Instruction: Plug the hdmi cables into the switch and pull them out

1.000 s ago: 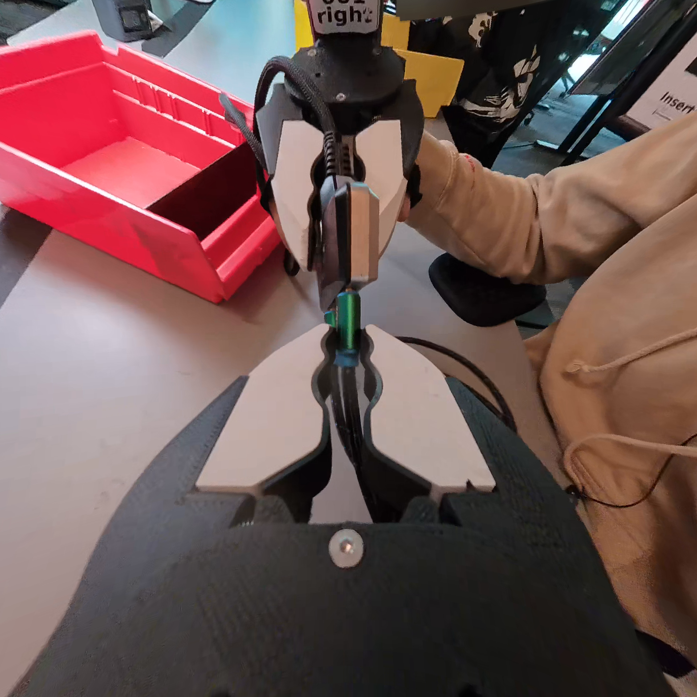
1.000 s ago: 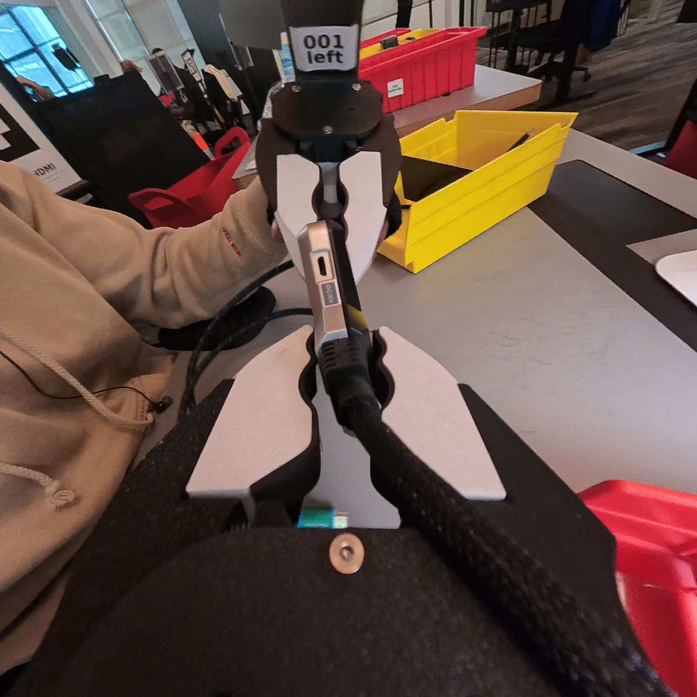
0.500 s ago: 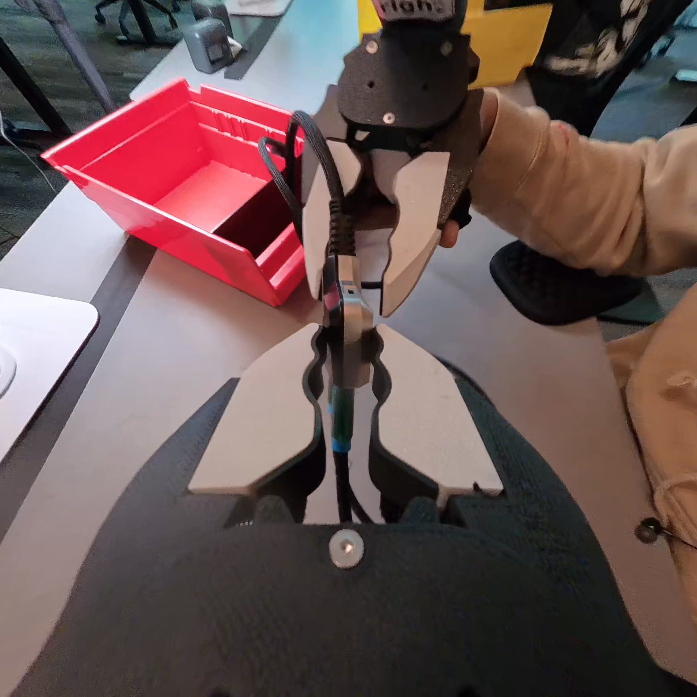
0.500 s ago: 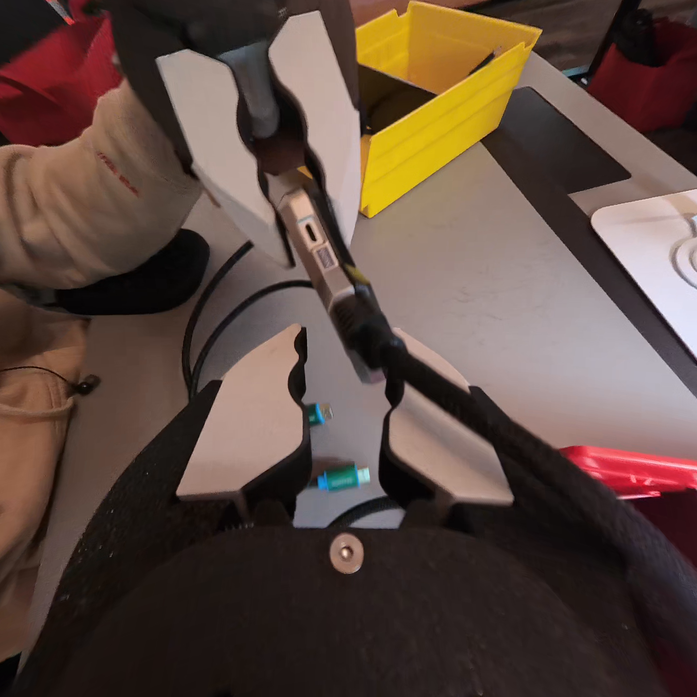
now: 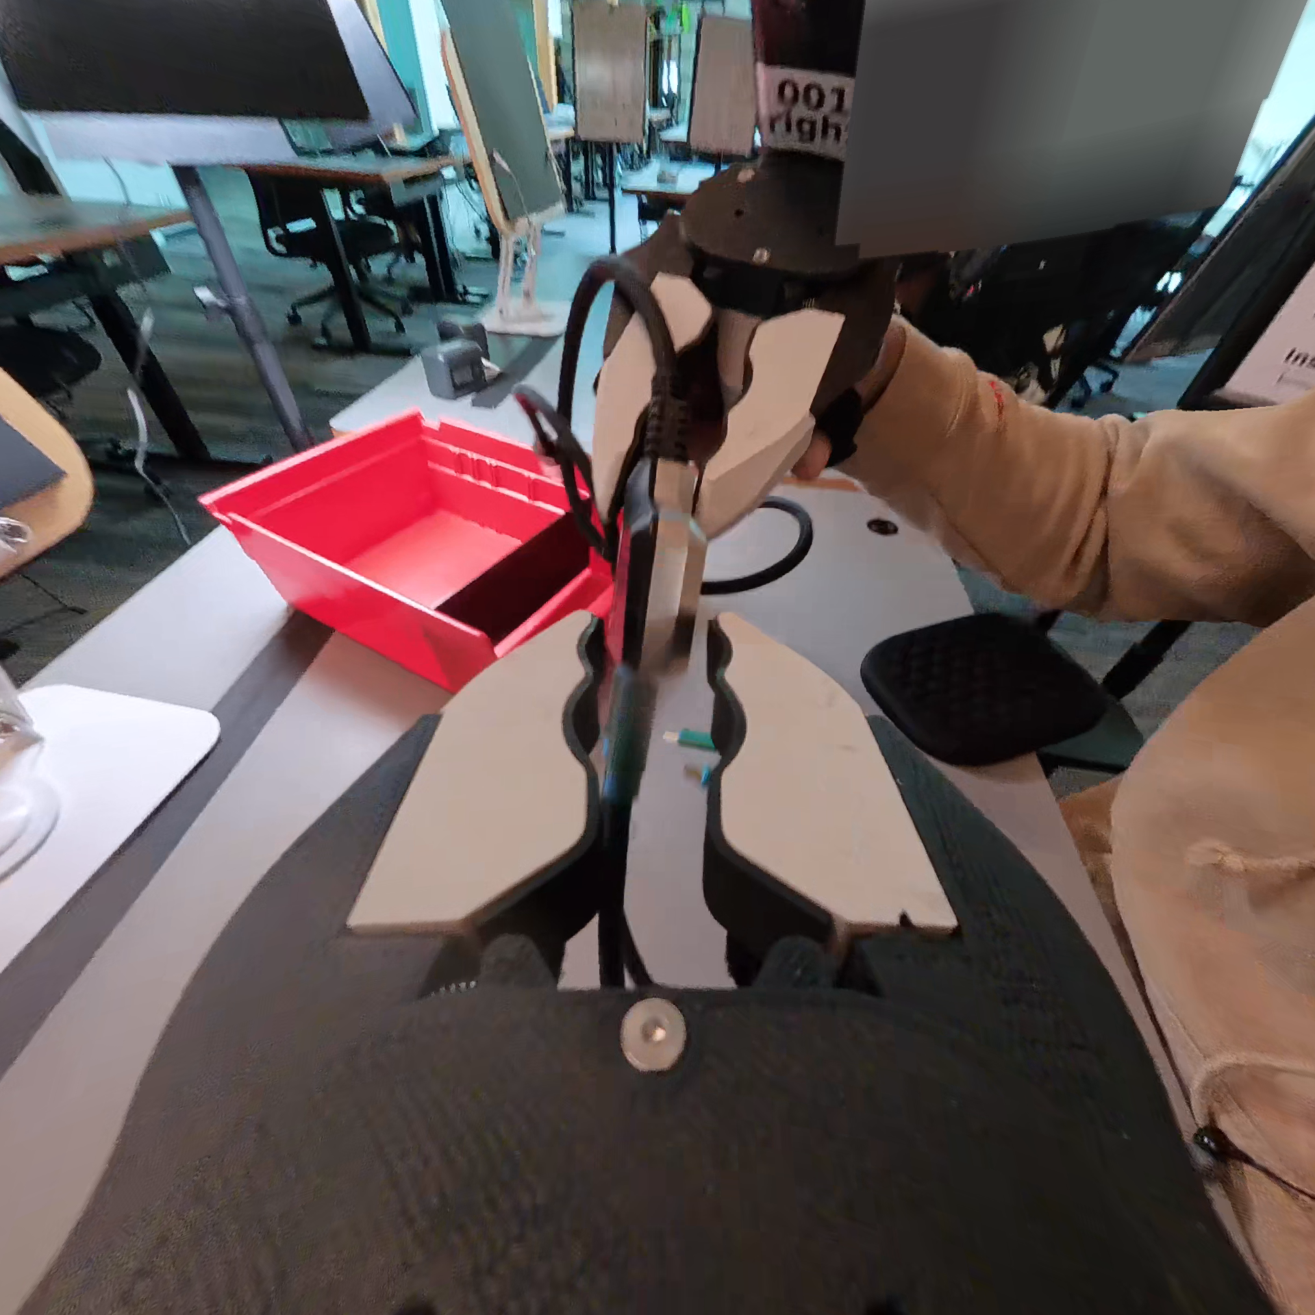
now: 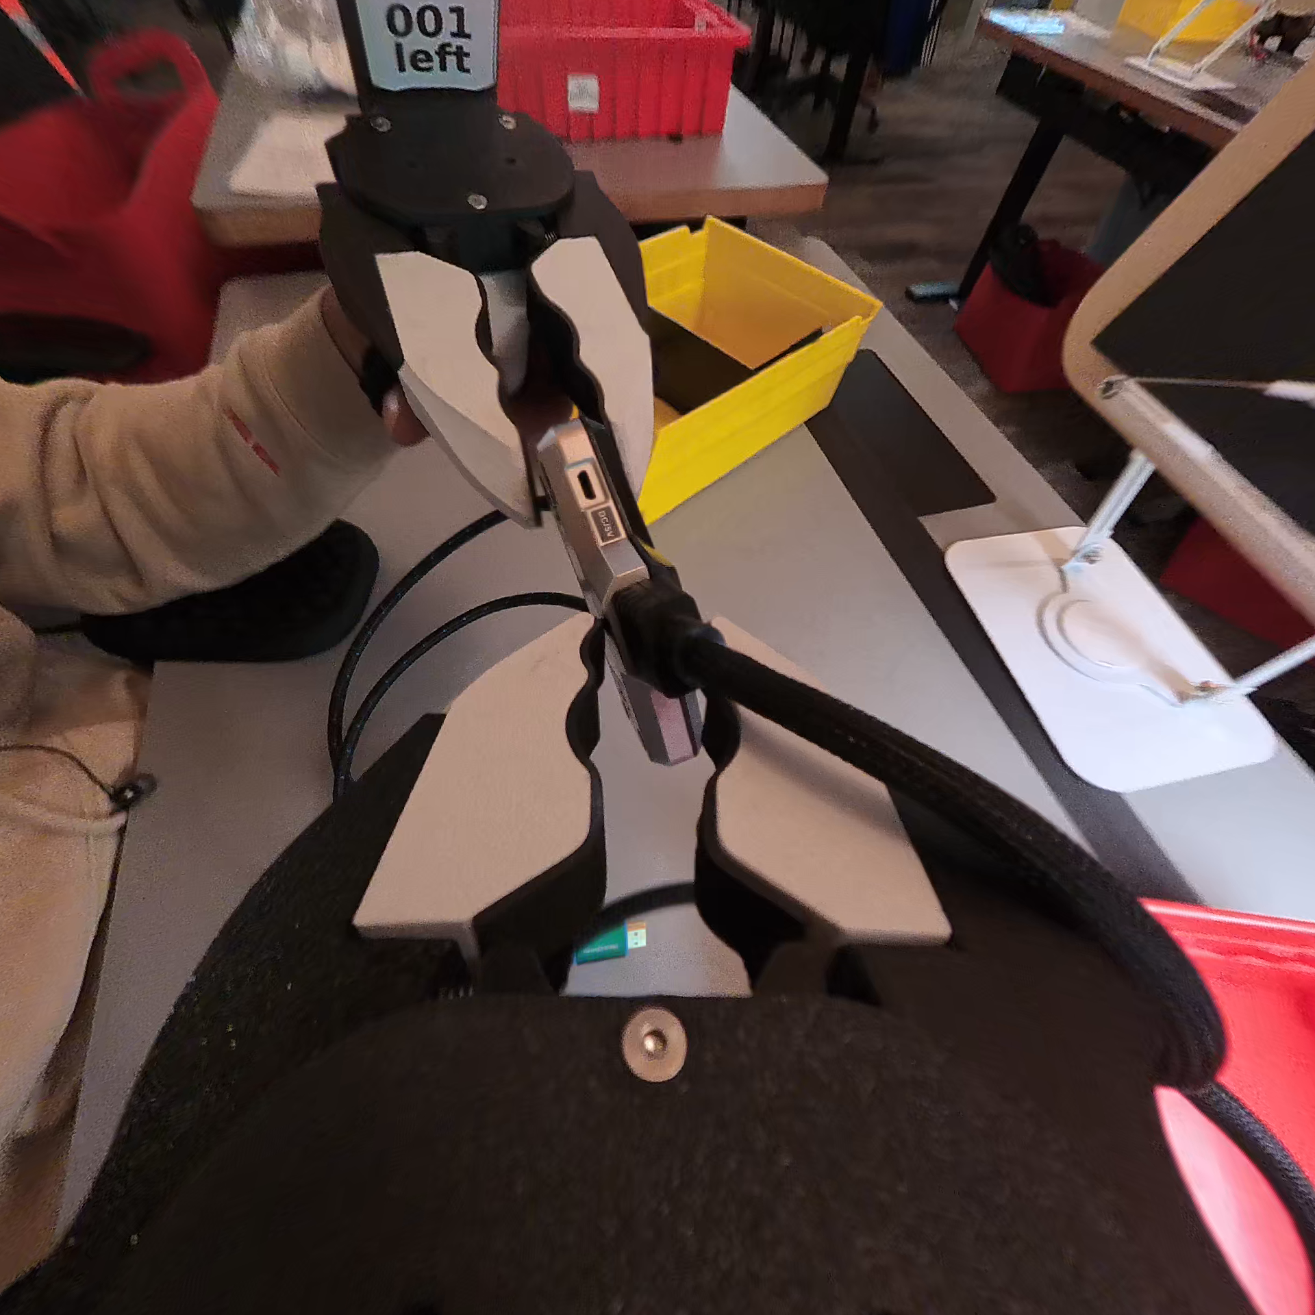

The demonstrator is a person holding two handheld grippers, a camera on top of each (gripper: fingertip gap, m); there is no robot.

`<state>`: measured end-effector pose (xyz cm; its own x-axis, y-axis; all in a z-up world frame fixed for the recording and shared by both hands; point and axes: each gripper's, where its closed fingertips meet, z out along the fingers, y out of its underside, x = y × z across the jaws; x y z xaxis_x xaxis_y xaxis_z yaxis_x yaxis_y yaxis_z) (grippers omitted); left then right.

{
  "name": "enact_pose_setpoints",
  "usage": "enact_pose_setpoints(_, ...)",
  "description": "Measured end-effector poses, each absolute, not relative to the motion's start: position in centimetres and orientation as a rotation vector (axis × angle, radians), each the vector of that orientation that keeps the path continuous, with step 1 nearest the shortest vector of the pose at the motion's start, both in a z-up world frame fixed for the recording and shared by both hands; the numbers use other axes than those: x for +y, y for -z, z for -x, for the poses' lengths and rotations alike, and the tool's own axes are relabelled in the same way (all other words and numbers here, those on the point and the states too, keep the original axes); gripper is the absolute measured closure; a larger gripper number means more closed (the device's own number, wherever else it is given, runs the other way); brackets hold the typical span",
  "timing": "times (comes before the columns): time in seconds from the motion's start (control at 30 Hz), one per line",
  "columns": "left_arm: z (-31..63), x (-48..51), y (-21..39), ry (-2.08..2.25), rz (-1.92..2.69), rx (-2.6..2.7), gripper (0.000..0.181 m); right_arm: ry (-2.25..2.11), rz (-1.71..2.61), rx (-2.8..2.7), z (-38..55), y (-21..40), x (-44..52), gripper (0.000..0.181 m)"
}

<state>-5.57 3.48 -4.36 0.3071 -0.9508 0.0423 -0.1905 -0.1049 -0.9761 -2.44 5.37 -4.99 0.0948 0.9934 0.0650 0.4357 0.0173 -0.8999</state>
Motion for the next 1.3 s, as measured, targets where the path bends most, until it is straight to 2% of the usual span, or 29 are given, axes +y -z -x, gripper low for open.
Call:
enact_pose_setpoints(0.23, 10.8, 3.7, -0.6, 0.854, 1.434, 0.869, 0.151, -0.541, 1.694, -1.468, -2.4, -4.0, 10.6, 0.156)
enact_pose_setpoints(0.4, 11.7, 3.8, -0.6, 0.822, 1.446, 0.856, 0.151, -0.170, 1.799, -1.395, -7.8, -8.2, 18.0, 0.156)
enact_pose_setpoints(0.5, 11.7, 4.1, -0.3, 0.821, 1.457, 0.858, 0.151, 0.063, 1.855, -1.354, -11.0, -8.7, 22.3, 0.155)
enact_pose_setpoints(0.67, 11.8, 5.0, 0.8, 0.815, 1.504, 0.854, 0.151, 0.327, 1.907, -1.302, -14.3, -3.5, 28.9, 0.156)
enact_pose_setpoints(0.93, 12.7, 6.0, 1.9, 0.802, 1.544, 0.833, 0.151, 0.134, 2.096, -1.254, -14.3, 9.8, 34.0, 0.156)
enact_pose_setpoints(1.2, 13.6, 7.4, 3.1, 0.819, 1.587, 0.799, 0.152, 0.009, 2.267, -0.992, -14.5, 14.6, 36.1, 0.153)
enact_pose_setpoints(1.3, 13.5, 7.5, 3.4, 0.821, 1.595, 0.800, 0.152, 0.176, 2.304, -0.927, -15.8, 15.6, 36.4, 0.147)
